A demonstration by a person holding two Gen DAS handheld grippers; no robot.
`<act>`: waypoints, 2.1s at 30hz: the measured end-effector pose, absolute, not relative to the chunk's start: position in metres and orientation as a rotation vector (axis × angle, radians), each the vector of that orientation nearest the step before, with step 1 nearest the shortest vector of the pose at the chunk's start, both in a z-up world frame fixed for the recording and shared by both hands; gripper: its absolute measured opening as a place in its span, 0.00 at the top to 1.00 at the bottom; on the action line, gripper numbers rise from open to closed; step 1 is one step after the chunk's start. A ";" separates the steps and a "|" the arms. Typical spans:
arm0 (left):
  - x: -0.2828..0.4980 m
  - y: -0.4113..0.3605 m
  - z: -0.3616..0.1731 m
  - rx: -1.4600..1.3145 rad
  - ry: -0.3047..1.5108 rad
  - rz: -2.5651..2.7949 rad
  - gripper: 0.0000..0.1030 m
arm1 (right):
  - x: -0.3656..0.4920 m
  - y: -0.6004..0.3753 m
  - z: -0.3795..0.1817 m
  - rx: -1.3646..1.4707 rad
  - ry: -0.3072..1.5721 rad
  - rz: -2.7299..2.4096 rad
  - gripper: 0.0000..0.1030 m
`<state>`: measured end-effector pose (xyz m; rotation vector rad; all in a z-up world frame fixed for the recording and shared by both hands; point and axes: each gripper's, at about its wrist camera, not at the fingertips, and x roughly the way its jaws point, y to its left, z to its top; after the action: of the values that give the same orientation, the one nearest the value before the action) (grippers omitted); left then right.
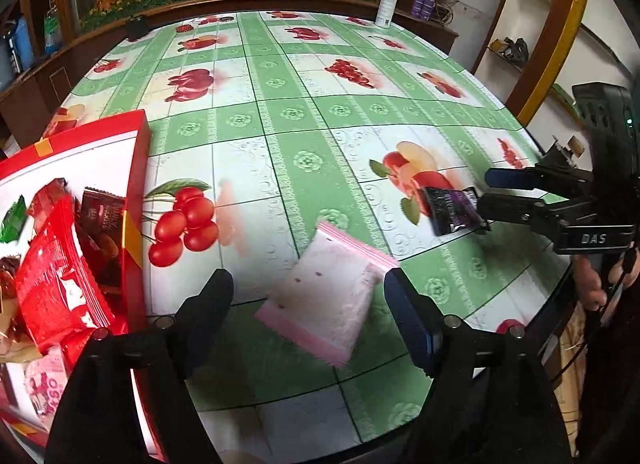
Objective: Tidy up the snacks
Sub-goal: 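Grasp the pink-edged white packet with the left tool while the right grasps the black packet, then carry the white packet and black packet over the box and release both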
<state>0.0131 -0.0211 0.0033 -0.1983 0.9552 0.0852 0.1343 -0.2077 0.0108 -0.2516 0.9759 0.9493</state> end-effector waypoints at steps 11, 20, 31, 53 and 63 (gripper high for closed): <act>0.020 -0.042 -0.011 -0.031 0.963 -0.012 0.36 | 0.124 -0.170 -0.006 -0.420 0.962 0.979 0.39; 0.013 -0.045 -0.006 -0.074 0.915 -0.091 0.66 | 0.108 -0.179 -0.003 -0.356 0.984 0.953 0.74; -0.019 -0.041 0.030 -0.052 0.797 -0.039 0.66 | 0.098 -0.168 0.035 -0.209 0.921 0.967 0.81; -0.098 0.117 0.048 -0.083 0.676 0.550 0.63 | 0.023 0.068 0.082 -0.258 0.808 1.234 0.77; -0.100 0.110 0.045 -0.019 0.658 0.707 0.19 | 0.035 0.029 0.087 -0.107 0.726 1.214 0.49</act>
<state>-0.1001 0.1102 0.0446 -0.0186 0.6584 0.7067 0.0346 0.0285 0.0866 -0.1069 0.7261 1.2140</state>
